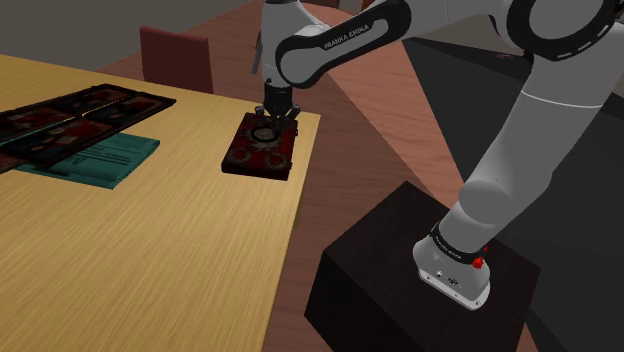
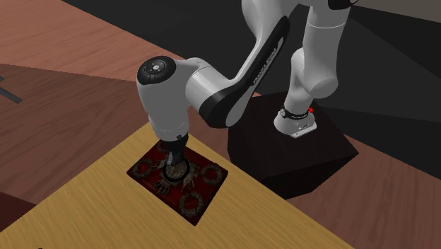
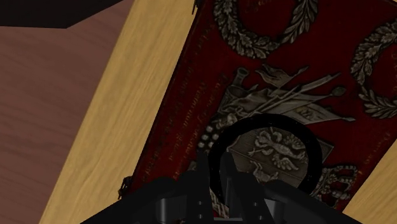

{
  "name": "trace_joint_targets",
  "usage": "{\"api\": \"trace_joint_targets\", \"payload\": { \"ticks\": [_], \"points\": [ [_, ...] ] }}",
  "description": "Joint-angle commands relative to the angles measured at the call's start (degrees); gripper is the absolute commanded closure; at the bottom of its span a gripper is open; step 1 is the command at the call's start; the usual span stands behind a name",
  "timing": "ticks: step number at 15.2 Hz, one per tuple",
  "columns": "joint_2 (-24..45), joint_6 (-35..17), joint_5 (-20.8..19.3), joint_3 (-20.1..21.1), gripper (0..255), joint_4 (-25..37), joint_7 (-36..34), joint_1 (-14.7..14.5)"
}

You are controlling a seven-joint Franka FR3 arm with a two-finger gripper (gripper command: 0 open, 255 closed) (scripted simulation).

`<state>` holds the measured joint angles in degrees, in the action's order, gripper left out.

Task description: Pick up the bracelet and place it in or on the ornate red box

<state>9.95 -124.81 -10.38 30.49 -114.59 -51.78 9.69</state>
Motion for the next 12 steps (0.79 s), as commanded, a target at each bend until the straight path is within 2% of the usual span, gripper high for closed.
{"api": "trace_joint_targets", "payload": {
  "ticks": [1, 5, 6, 11, 12],
  "points": [
    [0.27, -0.23, -0.1, -0.01, 255, -0.25, -0.13, -0.05],
    [0.28, -0.23, -0.1, -0.01, 255, -0.25, -0.13, -0.05],
    [0.48, -0.22, -0.22, -0.05, 0, -0.06, -0.16, -0.07],
    [0.28, -0.23, -0.1, -0.01, 0, -0.25, -0.13, -0.05],
    [-0.74, 1.43, 0.67, 0.2, 0, 0.58, 0.39, 0.08]
  ]
}}
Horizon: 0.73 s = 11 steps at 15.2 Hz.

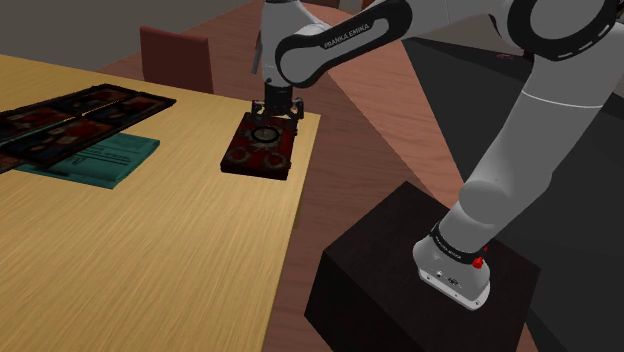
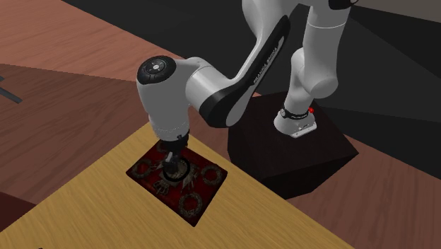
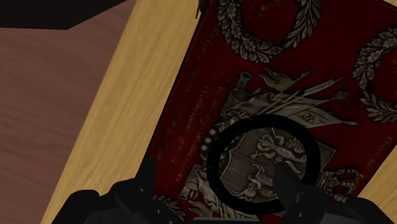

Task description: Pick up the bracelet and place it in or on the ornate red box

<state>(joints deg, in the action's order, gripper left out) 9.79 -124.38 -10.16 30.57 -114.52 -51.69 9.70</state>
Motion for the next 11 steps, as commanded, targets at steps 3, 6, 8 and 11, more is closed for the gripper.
{"api": "trace_joint_targets", "payload": {
  "ticks": [3, 6, 8, 11],
  "points": [
    [-3.03, 5.75, 2.29, 0.52, 0, 3.25, 1.53, 0.31],
    [-3.03, 5.74, 2.29, 0.51, 0, 3.25, 1.53, 0.29],
    [-3.03, 5.75, 2.29, 0.51, 0, 3.25, 1.53, 0.29],
    [-3.02, 5.74, 2.29, 0.51, 0, 3.26, 1.53, 0.29]
  ]
}}
